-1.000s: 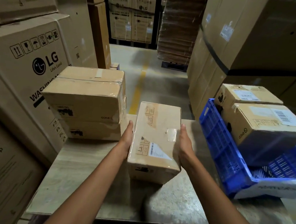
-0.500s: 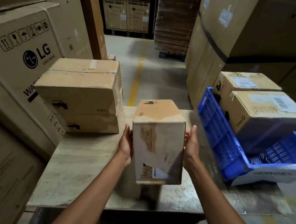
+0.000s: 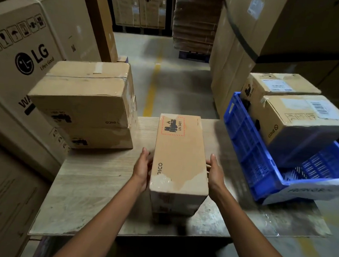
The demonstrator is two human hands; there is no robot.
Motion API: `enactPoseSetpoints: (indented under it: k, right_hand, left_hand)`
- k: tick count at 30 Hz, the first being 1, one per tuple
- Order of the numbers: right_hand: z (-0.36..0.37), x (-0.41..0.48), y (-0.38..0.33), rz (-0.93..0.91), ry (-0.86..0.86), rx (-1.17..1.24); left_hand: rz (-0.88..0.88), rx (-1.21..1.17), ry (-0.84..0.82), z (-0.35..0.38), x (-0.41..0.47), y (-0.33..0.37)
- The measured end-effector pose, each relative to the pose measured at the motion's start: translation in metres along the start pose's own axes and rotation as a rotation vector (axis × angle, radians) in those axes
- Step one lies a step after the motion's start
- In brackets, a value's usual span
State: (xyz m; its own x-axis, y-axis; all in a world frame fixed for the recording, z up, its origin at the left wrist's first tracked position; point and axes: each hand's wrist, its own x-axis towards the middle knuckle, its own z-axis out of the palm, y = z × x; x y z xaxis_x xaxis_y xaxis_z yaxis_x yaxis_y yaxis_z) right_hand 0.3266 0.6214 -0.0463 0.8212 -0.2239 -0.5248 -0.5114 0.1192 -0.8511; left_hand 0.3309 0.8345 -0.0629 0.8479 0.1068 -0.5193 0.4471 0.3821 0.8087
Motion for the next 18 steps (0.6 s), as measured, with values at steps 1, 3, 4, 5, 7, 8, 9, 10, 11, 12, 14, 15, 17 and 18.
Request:
enactPoseSetpoints:
  k: [1, 3, 4, 5, 7, 8, 9, 10, 11, 12, 14, 15, 17, 18]
  right_hand:
    - [-0.001, 0.002, -0.007, -0.011, 0.011, -0.023]
    - [-0.001, 0.005, -0.026, -0.059, 0.023, -0.041]
    - [0.000, 0.004, -0.038, -0.088, 0.017, -0.040]
    - [0.001, 0.005, -0.049, -0.110, 0.012, -0.031]
    - [0.006, 0.006, -0.069, -0.124, 0.007, -0.022]
    - [0.009, 0.009, -0.075, -0.110, 0.001, -0.033]
    - [0.012, 0.011, -0.080, -0.072, -0.017, -0.049]
    - [0.014, 0.013, -0.083, -0.022, -0.049, -0.065]
    - [0.017, 0.016, -0.083, 0.026, -0.080, -0.068]
    - [0.019, 0.014, -0.084, 0.048, -0.110, -0.061]
    - [0.023, 0.011, -0.083, 0.059, -0.125, -0.039]
    - [0.024, 0.009, -0.083, 0.057, -0.131, -0.032]
    - [0.024, 0.009, -0.080, 0.045, -0.124, -0.023]
    - [0.023, 0.009, -0.080, 0.042, -0.113, -0.007]
  left_hand:
    - [0.022, 0.023, 0.033, 0.000, 0.007, 0.007]
    - [0.063, 0.030, 0.071, 0.001, 0.023, 0.027]
    - [0.073, 0.026, 0.076, 0.005, 0.028, 0.039]
    - [0.080, 0.019, 0.076, 0.010, 0.034, 0.051]
    - [0.058, 0.041, 0.068, 0.022, 0.044, 0.070]
    - [0.027, 0.067, 0.055, 0.028, 0.049, 0.076]
    - [-0.018, 0.094, 0.030, 0.032, 0.052, 0.080]
    - [-0.071, 0.105, 0.003, 0.036, 0.054, 0.082]
    - [-0.122, 0.105, -0.033, 0.038, 0.055, 0.083]
    - [-0.156, 0.111, -0.072, 0.039, 0.056, 0.082]
    - [-0.165, 0.138, -0.098, 0.039, 0.055, 0.081]
    - [-0.154, 0.152, -0.093, 0.039, 0.054, 0.081]
    - [-0.136, 0.152, -0.088, 0.038, 0.051, 0.082]
    - [-0.134, 0.140, -0.088, 0.038, 0.048, 0.085]
